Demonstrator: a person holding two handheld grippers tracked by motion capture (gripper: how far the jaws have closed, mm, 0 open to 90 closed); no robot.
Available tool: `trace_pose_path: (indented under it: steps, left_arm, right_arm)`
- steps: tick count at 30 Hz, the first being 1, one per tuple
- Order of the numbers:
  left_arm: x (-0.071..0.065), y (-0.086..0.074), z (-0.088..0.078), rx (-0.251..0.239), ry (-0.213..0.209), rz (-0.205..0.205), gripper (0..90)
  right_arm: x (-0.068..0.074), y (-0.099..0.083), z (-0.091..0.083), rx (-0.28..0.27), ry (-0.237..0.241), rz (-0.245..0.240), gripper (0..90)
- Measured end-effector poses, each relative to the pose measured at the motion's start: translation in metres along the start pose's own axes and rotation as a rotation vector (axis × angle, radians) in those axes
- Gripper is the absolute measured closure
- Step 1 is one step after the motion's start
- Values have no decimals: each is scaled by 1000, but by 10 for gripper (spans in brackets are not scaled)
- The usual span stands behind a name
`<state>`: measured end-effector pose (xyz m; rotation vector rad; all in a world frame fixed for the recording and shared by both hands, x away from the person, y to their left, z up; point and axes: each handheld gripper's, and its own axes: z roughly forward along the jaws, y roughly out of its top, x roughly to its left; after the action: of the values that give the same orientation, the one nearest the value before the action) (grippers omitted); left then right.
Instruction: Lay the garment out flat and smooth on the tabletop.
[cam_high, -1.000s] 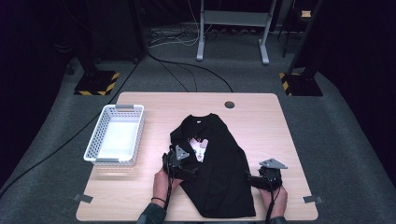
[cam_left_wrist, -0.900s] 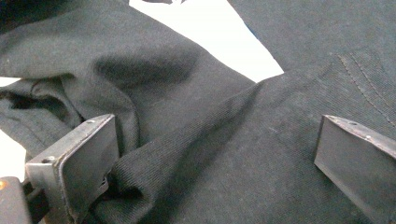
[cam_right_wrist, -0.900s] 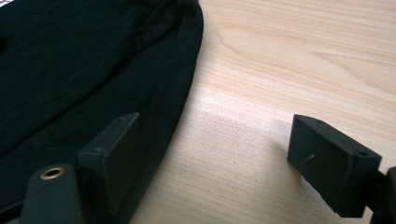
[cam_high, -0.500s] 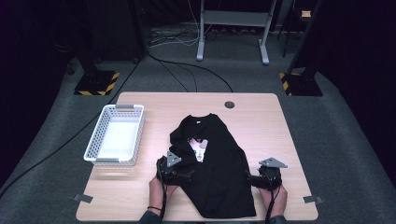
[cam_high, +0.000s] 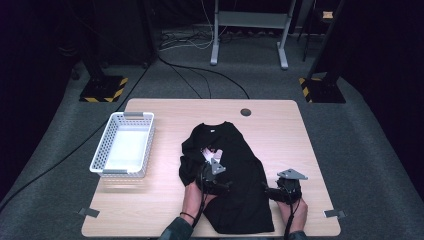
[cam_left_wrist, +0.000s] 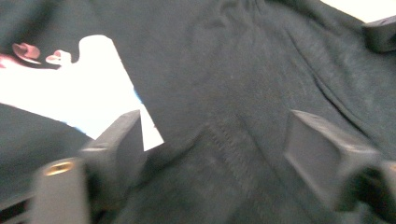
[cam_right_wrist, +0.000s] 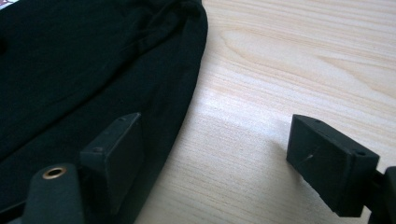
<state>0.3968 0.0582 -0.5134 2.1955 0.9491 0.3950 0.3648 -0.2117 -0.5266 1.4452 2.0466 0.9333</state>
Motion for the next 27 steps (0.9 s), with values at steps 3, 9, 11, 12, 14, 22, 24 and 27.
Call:
trace_pose_path:
  steps: [3, 9, 11, 12, 14, 22, 24, 27]
  left_arm:
    - [1, 3, 4, 6, 9, -18, 438]
    - [5, -2, 0, -6, 2, -22, 634]
    - [6, -4, -2, -14, 10, -21, 709]
    - [6, -5, -3, -14, 14, -17, 740]
    - [6, -7, -6, -20, 13, -21, 781]
    - [8, -9, -16, -59, 1, -48, 793]
    - [7, -10, -18, -62, 10, -33, 793]
    - [9, -12, -19, -58, 12, -35, 793]
  right_arm:
    - [0, 0, 0, 0, 1, -1, 180]
    - [0, 0, 0, 0, 0, 0, 180]
    - [0, 0, 0, 0, 0, 0, 180]
    - [0, 0, 0, 0, 0, 0, 180]
    - [0, 0, 0, 0, 0, 0, 180]
    - [0, 0, 0, 0, 0, -1, 180]
    - [0, 0, 0, 0, 0, 0, 180]
    - [0, 0, 0, 0, 1, 0, 179]
